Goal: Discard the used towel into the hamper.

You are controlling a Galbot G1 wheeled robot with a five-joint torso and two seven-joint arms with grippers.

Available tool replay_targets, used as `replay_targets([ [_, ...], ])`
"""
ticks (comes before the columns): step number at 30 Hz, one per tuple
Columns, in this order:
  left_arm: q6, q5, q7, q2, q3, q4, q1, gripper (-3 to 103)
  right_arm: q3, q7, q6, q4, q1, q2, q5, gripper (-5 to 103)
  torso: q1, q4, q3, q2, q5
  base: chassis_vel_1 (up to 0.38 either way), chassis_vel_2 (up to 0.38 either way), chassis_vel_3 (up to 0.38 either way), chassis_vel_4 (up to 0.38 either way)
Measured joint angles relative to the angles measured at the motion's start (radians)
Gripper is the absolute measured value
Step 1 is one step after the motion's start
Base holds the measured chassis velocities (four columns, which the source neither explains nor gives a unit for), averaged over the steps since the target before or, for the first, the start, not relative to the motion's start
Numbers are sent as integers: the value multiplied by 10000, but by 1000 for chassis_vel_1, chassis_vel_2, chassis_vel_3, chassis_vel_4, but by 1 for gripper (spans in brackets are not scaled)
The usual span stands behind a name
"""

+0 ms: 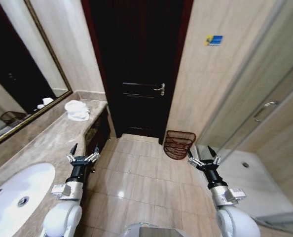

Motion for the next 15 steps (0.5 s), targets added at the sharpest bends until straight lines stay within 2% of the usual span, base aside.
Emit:
replay_targets([
  [6,-51,17,5,-30,1,14,33,100,40,-16,85,0,-48,-5,8,100,0,0,0,0,2,-8,203,203,-23],
  [15,-143,44,15,-29,-11,45,45,100,50,-45,116,2,-46,7,18,100,5,-1,1,-1,-2,-80,257,252,-91],
])
